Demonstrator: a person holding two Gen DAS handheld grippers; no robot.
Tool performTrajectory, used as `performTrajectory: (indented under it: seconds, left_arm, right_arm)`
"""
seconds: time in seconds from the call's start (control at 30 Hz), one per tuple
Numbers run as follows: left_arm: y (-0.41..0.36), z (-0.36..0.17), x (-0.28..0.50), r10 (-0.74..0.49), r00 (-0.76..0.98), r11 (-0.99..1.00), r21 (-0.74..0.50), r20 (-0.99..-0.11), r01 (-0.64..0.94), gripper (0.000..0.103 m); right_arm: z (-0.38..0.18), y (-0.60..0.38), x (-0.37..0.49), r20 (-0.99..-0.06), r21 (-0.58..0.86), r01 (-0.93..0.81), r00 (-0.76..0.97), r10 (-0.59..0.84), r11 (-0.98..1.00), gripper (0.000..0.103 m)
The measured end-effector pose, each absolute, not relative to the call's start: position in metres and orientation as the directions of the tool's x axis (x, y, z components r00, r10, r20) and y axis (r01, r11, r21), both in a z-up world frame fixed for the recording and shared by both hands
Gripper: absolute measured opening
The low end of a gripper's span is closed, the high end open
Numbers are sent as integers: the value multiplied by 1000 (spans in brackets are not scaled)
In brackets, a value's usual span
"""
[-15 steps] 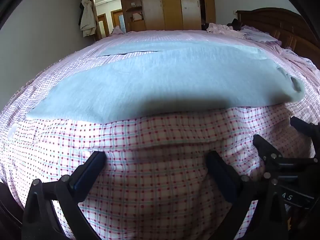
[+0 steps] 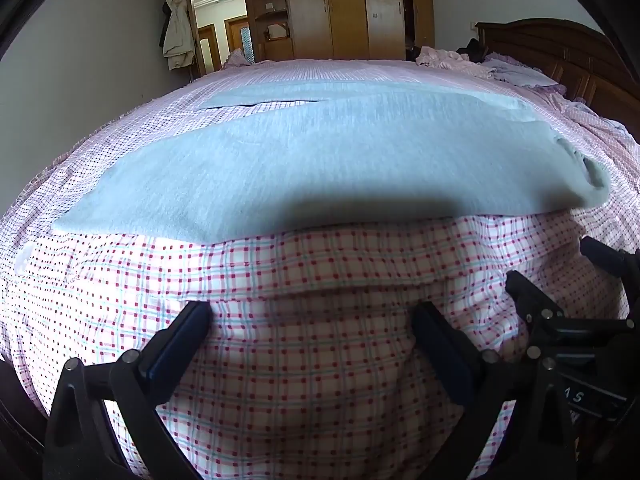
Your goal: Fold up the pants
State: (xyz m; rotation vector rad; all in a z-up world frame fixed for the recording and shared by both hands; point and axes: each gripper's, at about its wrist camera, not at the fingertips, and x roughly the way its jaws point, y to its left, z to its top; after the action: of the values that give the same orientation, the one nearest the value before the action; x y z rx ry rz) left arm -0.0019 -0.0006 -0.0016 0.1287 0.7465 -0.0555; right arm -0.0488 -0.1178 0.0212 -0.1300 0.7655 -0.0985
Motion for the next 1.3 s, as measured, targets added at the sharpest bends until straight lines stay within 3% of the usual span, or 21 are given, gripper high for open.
performTrajectory:
  seconds: [1.3]
  left_arm:
    - [2, -2, -3, -4, 732, 991, 96, -681, 95, 103]
  right_arm:
    - [20, -118, -50, -681, -157, 40, 719, -138, 987, 99]
